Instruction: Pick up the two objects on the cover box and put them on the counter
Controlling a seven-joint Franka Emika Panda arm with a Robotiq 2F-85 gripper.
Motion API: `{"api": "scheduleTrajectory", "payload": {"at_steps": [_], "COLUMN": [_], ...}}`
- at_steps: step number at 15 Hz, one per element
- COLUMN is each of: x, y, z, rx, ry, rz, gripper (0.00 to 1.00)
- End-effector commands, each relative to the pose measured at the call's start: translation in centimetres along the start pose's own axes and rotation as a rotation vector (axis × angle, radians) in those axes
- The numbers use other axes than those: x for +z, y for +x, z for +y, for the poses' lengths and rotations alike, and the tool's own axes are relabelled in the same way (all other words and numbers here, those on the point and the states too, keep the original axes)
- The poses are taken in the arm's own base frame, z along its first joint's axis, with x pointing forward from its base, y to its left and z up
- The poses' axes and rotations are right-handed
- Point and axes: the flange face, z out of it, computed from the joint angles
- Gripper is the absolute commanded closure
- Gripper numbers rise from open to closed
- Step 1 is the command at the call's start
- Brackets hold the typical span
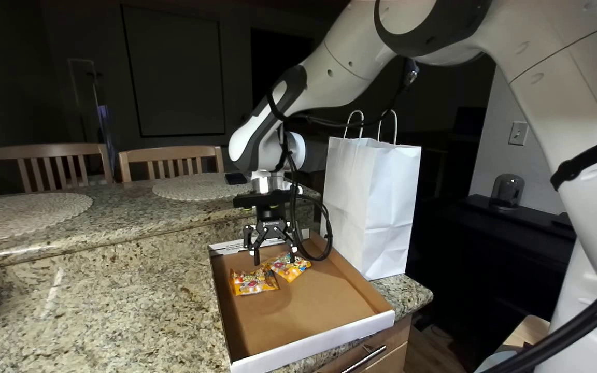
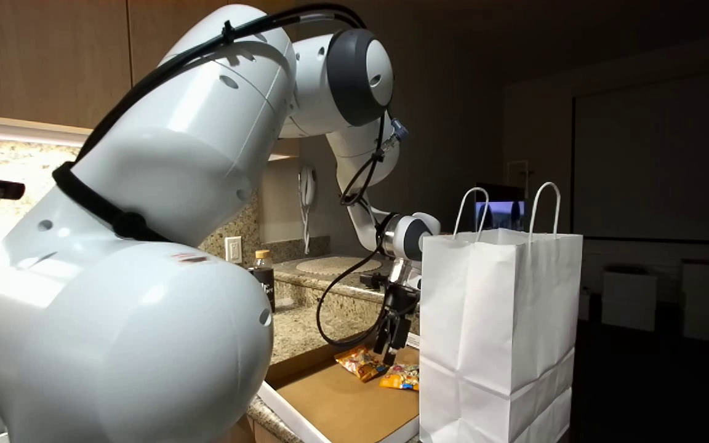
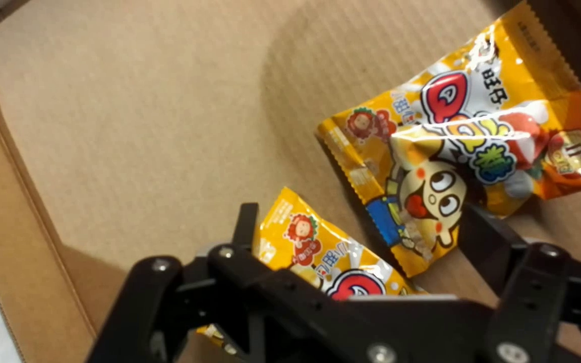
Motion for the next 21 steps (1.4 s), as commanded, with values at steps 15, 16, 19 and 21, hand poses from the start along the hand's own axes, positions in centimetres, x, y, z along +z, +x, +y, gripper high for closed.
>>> {"api": "scheduleTrajectory", "payload": {"at_steps": [15, 16, 19, 21], "x": [-1.2, -0.9, -0.5, -0.9], "y": [5.3, 5.9, 7.2, 7.4], "z": [-2.5, -2.1, -1.5, -1.5], "rx": [0.543, 0.593, 0.675, 0.702], "ry": [0.223, 0.202, 0.148, 0.126], "rz": [0.15, 0.137, 0.087, 0.059], "gripper": [0.0, 0.0, 0.0, 0.0]}}
